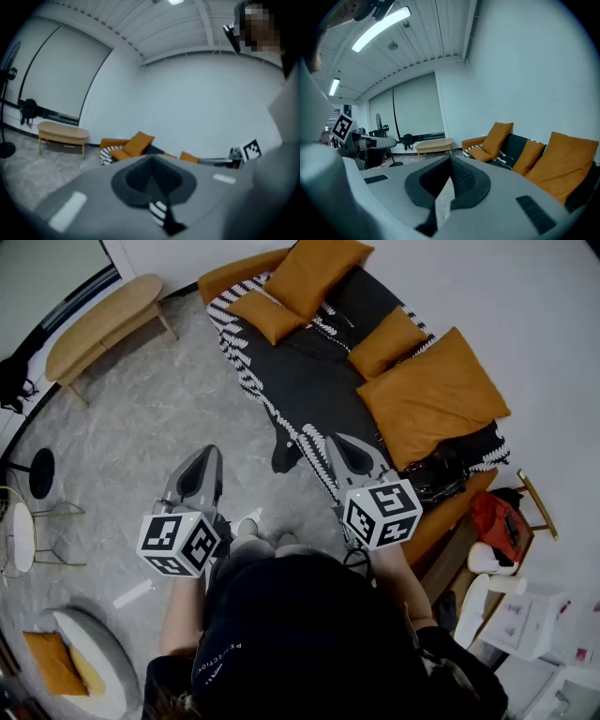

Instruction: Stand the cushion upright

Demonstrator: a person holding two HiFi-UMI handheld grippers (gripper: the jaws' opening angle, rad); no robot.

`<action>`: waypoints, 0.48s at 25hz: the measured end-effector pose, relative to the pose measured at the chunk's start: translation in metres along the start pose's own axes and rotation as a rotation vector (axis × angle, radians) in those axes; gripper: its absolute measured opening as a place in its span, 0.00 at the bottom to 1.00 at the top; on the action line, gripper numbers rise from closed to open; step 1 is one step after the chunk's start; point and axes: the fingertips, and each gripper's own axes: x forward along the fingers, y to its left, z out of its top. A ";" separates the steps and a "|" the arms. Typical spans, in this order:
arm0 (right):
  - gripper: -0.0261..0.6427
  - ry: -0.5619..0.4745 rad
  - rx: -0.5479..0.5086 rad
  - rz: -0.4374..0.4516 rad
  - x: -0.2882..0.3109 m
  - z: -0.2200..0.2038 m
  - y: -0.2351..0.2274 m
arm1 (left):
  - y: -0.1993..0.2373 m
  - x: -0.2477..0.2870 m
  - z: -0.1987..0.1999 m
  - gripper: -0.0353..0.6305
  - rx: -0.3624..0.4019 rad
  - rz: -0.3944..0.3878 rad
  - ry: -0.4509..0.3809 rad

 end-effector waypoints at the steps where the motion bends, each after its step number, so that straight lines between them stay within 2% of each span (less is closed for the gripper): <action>1: 0.03 -0.004 0.004 -0.001 -0.001 0.000 0.000 | 0.000 -0.001 0.000 0.06 0.003 0.002 0.002; 7: 0.03 -0.020 0.083 -0.002 -0.006 -0.003 -0.003 | 0.000 -0.001 -0.005 0.06 0.021 0.005 0.029; 12: 0.03 -0.014 0.078 -0.028 -0.005 -0.008 -0.009 | 0.006 0.006 -0.009 0.06 0.026 0.019 0.048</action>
